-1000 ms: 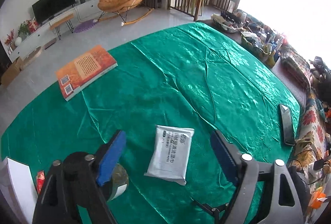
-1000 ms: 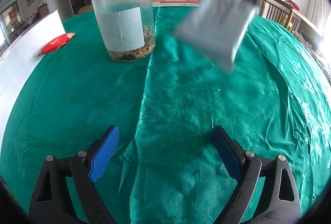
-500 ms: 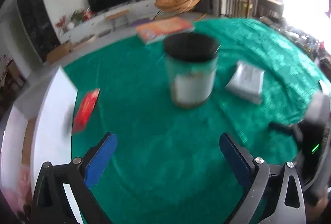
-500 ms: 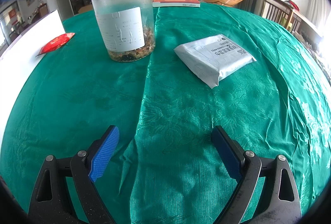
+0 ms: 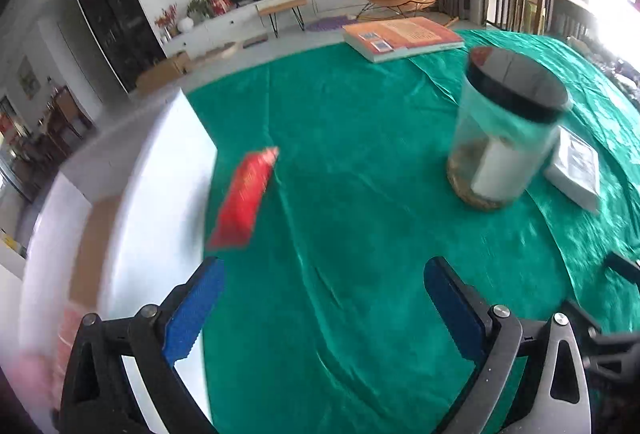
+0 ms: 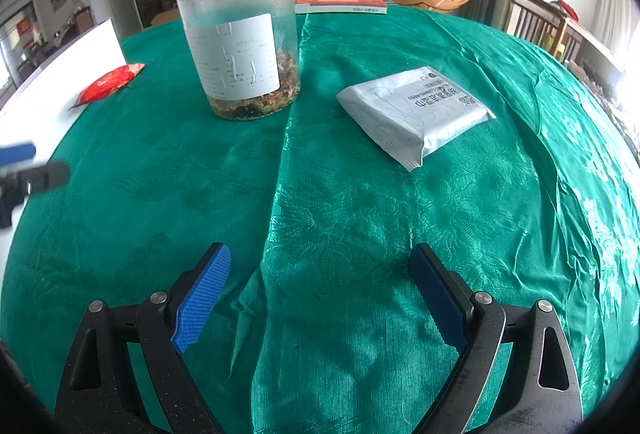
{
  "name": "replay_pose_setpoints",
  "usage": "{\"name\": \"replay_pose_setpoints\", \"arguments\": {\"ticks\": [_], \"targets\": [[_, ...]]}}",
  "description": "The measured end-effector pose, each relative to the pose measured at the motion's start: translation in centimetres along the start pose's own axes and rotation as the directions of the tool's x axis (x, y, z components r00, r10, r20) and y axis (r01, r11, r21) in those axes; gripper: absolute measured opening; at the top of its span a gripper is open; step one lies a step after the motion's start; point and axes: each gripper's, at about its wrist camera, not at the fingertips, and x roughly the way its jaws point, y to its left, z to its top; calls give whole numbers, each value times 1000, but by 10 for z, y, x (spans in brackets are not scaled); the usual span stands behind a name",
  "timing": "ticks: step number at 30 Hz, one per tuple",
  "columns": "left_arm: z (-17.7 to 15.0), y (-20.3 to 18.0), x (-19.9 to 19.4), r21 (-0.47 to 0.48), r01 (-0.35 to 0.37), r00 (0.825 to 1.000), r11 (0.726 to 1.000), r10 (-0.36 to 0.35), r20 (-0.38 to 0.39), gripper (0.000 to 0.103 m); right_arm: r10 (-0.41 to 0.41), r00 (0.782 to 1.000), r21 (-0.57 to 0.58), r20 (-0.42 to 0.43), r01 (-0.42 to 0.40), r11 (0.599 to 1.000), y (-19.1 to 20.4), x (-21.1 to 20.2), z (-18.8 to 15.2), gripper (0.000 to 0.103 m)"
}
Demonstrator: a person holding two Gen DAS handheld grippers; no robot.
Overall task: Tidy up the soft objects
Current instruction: 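Grasp the red packet with the left tool while the right tool grasps the white wipes pack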
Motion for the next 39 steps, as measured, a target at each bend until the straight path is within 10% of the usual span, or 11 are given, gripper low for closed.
{"name": "replay_pose_setpoints", "arguments": {"ticks": [6,10,12,18,23,28,39], "targets": [[52,27,97,-2,-107,986,994,106,-132,98,0,1000,0,0,0,1000,0,0,0,93],[41,40,128,-128,-24,977,991,-4,-212,73,0,1000,0,0,0,1000,0,0,0,93],[38,54,124,-210,-27,981,977,-15,-195,29,-1,1000,0,0,1,1000,0,0,0,93],[9,47,75,-288,161,967,944,-208,-144,18,-1,1000,0,0,1,1000,0,0,0,93],[-33,-2,43,-188,146,976,971,-173,-133,21,-1,1000,0,0,1,1000,0,0,0,93],[-42,-28,49,-86,9,998,996,-14,-57,103,0,1000,0,1,0,1000,0,-1,0,93],[-47,-9,62,-219,114,992,969,-122,-24,103,-1,1000,0,1,1,1000,0,0,0,93]]}}
